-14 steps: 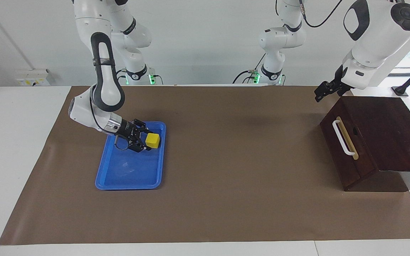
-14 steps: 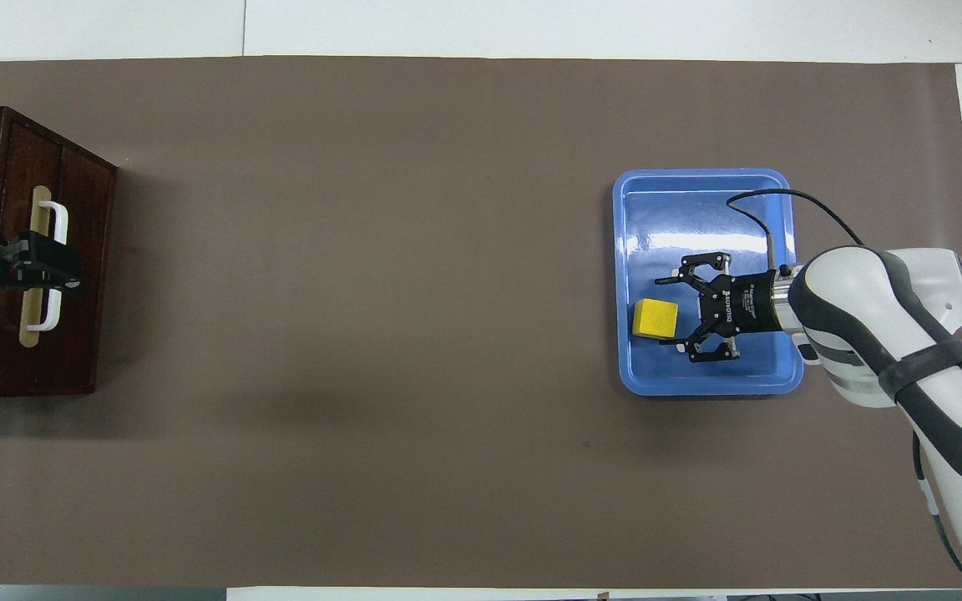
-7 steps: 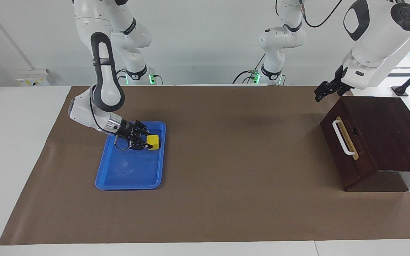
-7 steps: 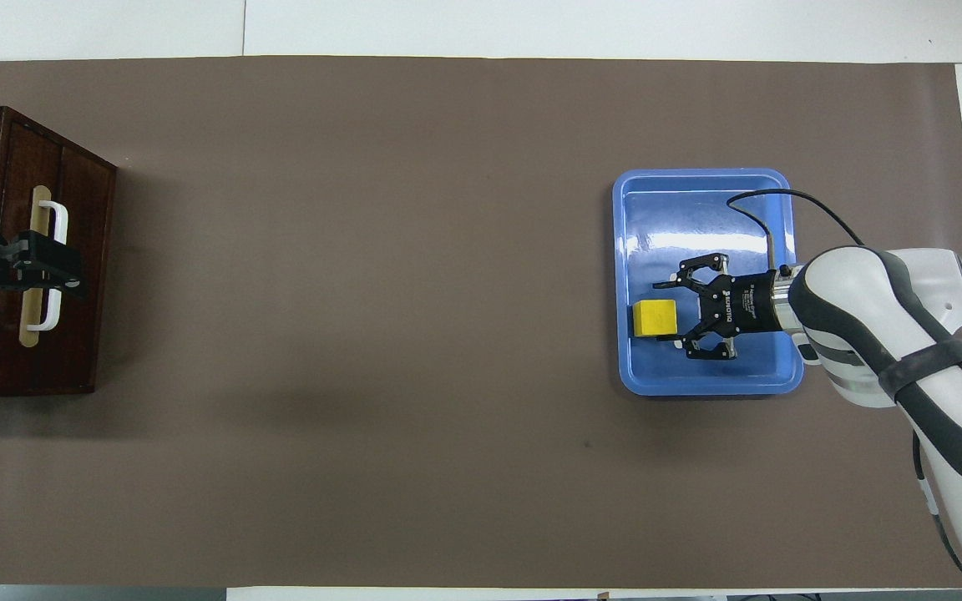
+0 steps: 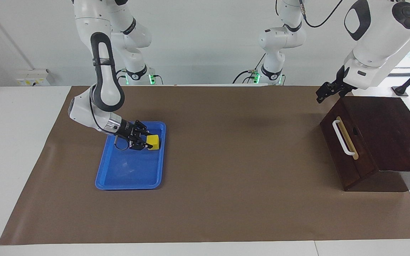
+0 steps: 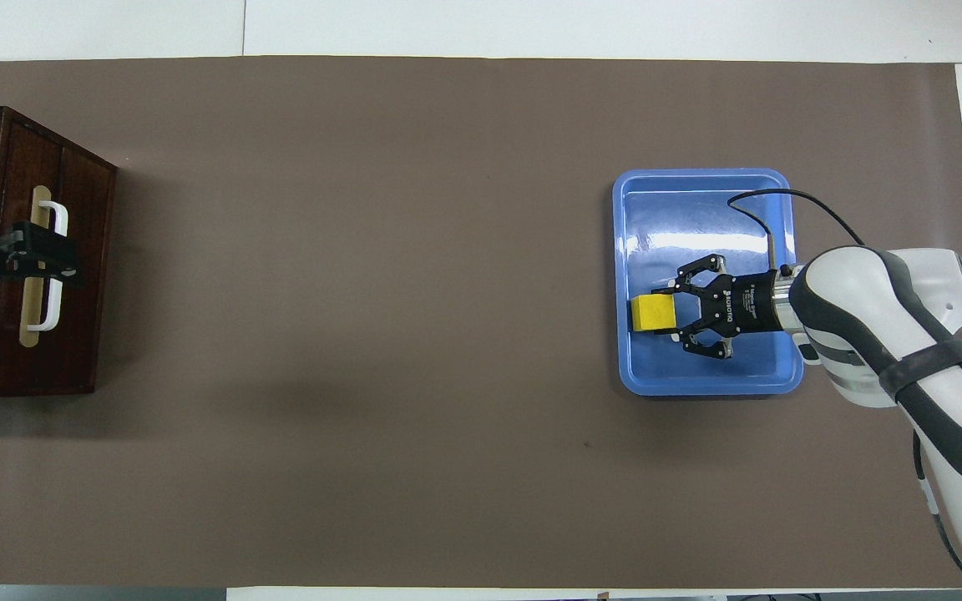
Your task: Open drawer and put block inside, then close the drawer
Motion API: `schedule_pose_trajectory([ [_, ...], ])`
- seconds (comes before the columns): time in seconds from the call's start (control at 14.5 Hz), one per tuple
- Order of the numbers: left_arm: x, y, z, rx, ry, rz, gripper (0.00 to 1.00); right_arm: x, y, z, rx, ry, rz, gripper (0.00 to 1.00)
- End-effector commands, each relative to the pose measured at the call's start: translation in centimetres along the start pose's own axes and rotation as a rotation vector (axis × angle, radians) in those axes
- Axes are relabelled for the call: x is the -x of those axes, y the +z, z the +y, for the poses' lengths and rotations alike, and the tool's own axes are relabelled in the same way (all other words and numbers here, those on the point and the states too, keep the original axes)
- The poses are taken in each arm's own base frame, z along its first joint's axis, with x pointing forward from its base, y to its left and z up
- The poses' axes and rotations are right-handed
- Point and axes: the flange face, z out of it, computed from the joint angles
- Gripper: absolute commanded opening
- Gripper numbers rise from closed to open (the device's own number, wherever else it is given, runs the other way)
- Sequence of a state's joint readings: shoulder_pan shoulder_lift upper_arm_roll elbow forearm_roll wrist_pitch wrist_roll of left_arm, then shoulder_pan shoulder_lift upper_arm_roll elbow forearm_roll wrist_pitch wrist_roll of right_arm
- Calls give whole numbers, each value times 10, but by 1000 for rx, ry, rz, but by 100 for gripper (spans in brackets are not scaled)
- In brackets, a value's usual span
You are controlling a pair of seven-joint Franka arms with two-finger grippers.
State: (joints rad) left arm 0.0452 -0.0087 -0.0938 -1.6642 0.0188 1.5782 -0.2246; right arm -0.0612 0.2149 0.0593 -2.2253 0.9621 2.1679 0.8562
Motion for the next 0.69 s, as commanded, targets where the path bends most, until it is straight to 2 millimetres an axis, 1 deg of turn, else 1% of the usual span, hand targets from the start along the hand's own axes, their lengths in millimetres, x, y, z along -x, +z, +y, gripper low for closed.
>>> schedule_pose_trajectory([
  [0.0, 5, 37, 10, -58, 67, 138, 100, -1, -1, -1, -28, -15, -11, 0],
  [0.07, 0, 54, 18, -109, 111, 160, 100, 0, -2, -3, -30, -15, -12, 0],
  [0.14, -7, 74, 31, -162, 159, 174, 100, 2, -4, -6, -33, -18, -15, 0],
  [0.21, -18, 92, 36, -233, 206, 184, 100, 8, -9, -13, -41, -26, -21, 0],
  [0.28, -28, 103, 34, -276, 230, 201, 100, 15, -14, -20, -44, -29, -31, 0],
  [0.34, -36, 115, 34, -279, 240, 210, 100, 26, -21, -28, -34, -27, -47, 0],
  [0.48, -47, 141, 30, -318, 271, 212, 100, 46, -36, -44, -20, -28, -64, 0],
  [0.55, -52, 152, 17, -338, 275, 215, 100, 58, -45, -53, -2, -37, -45, 0],
  [0.62, -52, 160, 6, -337, 265, 211, 100, 67, -50, -61, 12, -34, -30, 0],
])
